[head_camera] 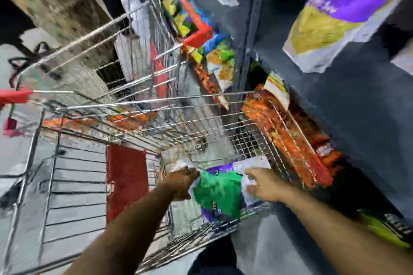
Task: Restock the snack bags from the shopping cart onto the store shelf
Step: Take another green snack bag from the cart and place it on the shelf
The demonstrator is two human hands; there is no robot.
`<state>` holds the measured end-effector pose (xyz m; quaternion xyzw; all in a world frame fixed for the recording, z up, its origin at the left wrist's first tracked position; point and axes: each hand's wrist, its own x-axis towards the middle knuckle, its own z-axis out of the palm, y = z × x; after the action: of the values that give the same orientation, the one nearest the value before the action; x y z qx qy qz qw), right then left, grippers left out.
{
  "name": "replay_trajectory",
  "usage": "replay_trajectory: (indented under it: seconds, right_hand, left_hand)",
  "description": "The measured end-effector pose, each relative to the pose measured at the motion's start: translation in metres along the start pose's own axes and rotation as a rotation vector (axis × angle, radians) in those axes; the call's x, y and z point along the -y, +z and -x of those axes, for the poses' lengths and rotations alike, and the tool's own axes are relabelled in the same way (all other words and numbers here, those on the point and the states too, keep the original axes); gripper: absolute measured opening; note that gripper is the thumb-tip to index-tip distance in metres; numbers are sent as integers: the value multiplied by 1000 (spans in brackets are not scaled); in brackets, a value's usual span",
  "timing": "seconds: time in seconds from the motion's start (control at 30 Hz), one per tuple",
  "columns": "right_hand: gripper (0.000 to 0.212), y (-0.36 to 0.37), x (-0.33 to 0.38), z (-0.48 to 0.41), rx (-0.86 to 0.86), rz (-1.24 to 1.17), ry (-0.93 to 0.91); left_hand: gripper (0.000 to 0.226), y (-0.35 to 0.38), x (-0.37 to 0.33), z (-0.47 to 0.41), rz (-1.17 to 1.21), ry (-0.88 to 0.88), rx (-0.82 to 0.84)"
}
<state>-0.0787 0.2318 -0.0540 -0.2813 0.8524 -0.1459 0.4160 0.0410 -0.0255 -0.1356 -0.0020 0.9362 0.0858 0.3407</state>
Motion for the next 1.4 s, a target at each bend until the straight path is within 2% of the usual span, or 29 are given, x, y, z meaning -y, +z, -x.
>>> replay_trajectory:
  seconds: [0.07, 0.13, 0.2, 0.27, 0.33, 0.4, 0.53, 0.6, 0.63, 0.73, 0.83, 0.93, 1.0, 1.07, 1.2, 1.33, 1.4]
  right_hand:
    - [61, 11, -2, -25, 90, 12, 33]
    - [56, 17, -2, -41, 118, -4, 61]
    - [43, 16, -1, -50, 68, -33, 123]
    - [41, 11, -4, -60, -19, -132, 226]
    - [45, 10, -9, -67, -56, -244, 299]
    - [46, 10, -11, -74, -74, -292, 323]
    - [44, 8, -22, -93, -149, -440, 353]
    - [50, 2, -22, -97, -152, -507, 383]
    - [53, 0, -22, -99, -144, -556, 405]
    - [47, -6, -23, -103, -139, -746, 462]
    - [43, -9, -25, -108, -122, -945, 518]
    - [40, -14, -23, -111, -103, -1144, 502]
    - [52, -14, -25, -117, -81, -1158, 435]
    - [63, -18, -23, -122, -83, -1052, 325]
    - [63, -37, 0, -123, -215, -912, 114]
    - [63, -70, 23, -101, -267, -957, -23]
    - [66, -88, 34, -80, -255, -955, -73]
  left_hand:
    - [108, 4, -2, -17, -66, 45, 15]
    - [127, 10, -2, -33, -116, 82, 29]
    - [142, 20, -2, -44, -149, 99, 4]
    - [147, 28, -3, -53, -166, 71, -29]
    - [142, 31, -7, -58, -104, 40, -82]
    - [130, 35, -7, -58, -37, 39, -224]
    - [96, 58, -4, -48, 60, -31, -505]
    - [79, 77, -7, -41, 33, -56, -547]
    - [76, 89, -8, -39, 17, -61, -506]
    - [92, 106, -6, -49, 2, -87, -378]
    - [110, 93, -6, -67, 86, -126, -426]
    - [97, 64, -3, -81, 175, -180, -501]
    - [79, 46, 6, -85, 277, -189, -568]
    - [66, 29, 22, -82, 421, -122, -612]
    - [61, 1, 56, -64, 702, -63, -604]
    - [53, -45, 43, -25, 1295, -70, -529]
    - [45, -70, 32, -5, 1469, 30, -504]
